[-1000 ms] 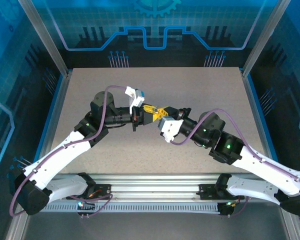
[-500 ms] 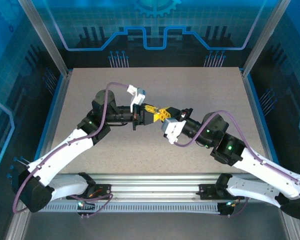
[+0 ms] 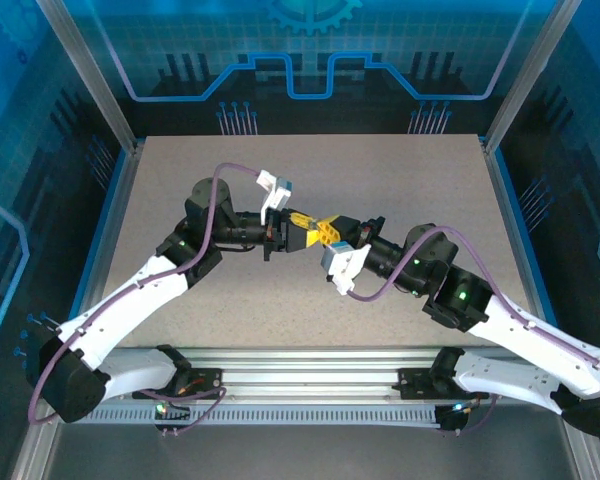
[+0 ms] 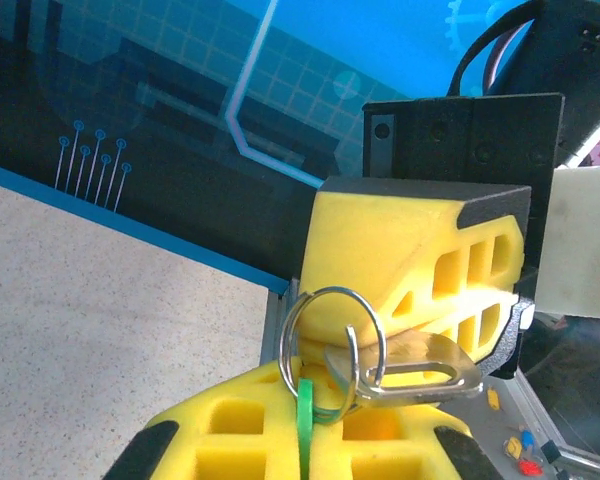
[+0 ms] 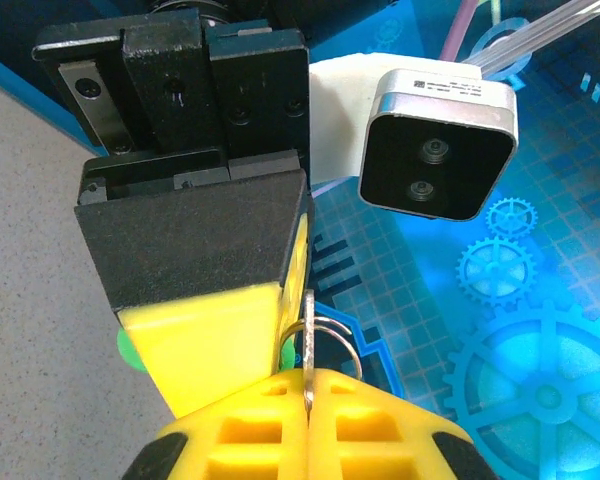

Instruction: Remove the keys from the keyring

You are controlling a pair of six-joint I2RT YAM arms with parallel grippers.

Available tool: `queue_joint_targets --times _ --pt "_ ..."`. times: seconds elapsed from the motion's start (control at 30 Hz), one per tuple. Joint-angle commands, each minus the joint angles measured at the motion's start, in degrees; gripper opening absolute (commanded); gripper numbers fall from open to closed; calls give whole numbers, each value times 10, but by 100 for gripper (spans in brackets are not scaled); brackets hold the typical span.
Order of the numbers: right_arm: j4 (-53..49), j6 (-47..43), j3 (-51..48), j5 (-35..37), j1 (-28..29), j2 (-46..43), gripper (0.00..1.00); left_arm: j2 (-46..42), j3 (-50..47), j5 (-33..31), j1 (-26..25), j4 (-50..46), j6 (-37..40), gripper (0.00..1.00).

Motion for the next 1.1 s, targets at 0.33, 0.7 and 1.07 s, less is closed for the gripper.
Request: queue_joint_targets --times 0.33,0.7,1.07 --pt "-104 57 30 -74 -13 66 0 -7 22 62 -25 75 6 2" --pt "-49 99 44 -78 -26 57 0 -18 -3 38 -25 90 17 14" --pt "-31 118 53 -76 -34 54 0 -24 -14 32 -25 94 17 33"
